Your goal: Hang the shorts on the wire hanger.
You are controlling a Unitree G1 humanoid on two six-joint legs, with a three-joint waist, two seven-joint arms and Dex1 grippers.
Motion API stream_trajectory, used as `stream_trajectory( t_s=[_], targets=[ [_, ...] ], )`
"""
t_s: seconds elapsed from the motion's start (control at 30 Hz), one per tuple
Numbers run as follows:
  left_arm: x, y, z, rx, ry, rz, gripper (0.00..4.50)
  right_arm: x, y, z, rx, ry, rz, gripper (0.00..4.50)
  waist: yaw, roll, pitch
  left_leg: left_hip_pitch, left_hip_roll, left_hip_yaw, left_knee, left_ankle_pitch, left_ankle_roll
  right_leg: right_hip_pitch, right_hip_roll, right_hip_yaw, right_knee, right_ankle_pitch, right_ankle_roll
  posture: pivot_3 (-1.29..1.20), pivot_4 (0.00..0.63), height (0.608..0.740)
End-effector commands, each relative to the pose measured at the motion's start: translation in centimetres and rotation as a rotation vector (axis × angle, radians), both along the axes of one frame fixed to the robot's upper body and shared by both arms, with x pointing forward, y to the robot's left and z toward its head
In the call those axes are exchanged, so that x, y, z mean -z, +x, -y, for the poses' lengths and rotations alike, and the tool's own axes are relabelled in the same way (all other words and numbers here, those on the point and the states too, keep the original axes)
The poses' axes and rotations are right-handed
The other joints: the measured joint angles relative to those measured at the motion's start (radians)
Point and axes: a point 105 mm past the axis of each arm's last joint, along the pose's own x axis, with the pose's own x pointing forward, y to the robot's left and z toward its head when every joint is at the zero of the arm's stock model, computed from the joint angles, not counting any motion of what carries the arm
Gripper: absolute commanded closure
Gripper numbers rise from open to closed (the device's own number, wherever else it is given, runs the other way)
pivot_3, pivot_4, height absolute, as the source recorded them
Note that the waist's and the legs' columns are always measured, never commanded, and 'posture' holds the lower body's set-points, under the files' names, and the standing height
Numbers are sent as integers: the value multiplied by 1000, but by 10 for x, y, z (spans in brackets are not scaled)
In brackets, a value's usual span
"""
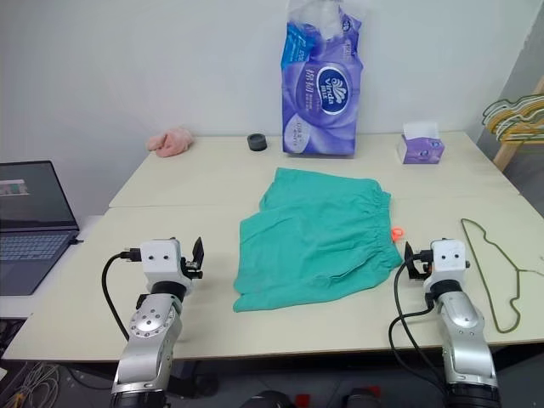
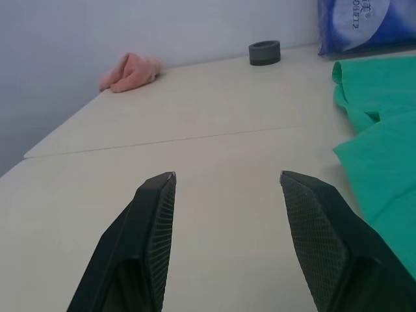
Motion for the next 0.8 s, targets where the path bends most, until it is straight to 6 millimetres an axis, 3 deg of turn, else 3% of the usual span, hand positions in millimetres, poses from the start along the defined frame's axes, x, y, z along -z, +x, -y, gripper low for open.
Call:
stream_trajectory(
  t_s=[0.03,0.8],
  targets=[
    [-21,3,2,9,16,90,1801,-17,3,0,2,-1,61,80,0,0,0,0,0,0,0,0,0,0,0,0,0,1,-2,-7,5,740],
    [-17,-1,-7,-41,-1,73,1801,-20,6,-9,-40,-4,68,80,2,0,0,0,3,2,0,-1,-2,-2,4,3,0,2,-4,4,8,740]
  ],
)
